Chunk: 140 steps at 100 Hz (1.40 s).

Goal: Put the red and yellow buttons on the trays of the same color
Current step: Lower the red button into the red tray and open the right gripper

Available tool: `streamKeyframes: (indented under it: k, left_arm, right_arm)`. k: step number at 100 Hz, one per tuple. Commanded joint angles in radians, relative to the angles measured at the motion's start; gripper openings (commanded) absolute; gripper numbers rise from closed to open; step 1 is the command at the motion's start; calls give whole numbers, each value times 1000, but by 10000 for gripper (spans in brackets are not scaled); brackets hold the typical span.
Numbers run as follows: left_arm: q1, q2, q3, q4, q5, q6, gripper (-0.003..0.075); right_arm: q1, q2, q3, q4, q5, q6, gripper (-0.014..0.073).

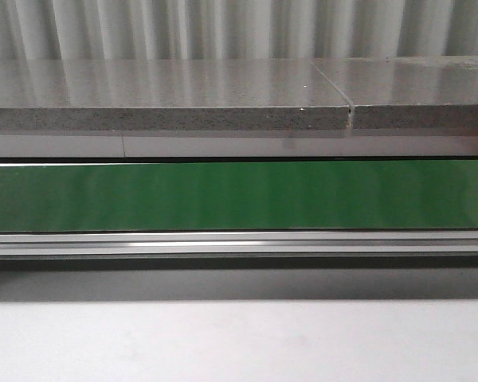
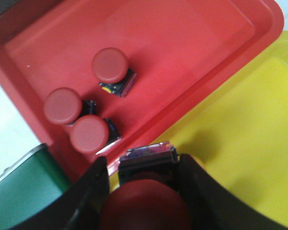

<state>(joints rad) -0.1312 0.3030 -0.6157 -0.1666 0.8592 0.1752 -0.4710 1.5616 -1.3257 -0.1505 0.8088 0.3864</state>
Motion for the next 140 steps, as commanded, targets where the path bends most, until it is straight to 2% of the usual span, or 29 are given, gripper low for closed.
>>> streamKeyframes:
  k: [1, 49, 114, 121, 133, 140]
  left_arm:
    - [-8, 9, -26, -21, -62, -4, -20]
    - [-8, 9, -26, -21, -62, -4, -20]
    - [-8, 9, -26, -21, -62, -4, -20]
    - [-8, 9, -26, -21, -62, -4, -20]
    - [-8, 9, -26, -21, -62, -4, -20]
    - [-8, 9, -26, -21, -62, -4, -20]
  right_arm:
    - [-14, -7, -32, -1, -83, 2, 204]
    - [-16, 159, -32, 45, -266, 2, 204]
    - [-21, 266, -32, 45, -345, 2, 211]
    - [-21, 266, -32, 44, -347, 1, 264]
    - [-21, 266, -32, 44, -347, 1, 436]
    - [-21, 266, -32, 44, -349, 1, 489]
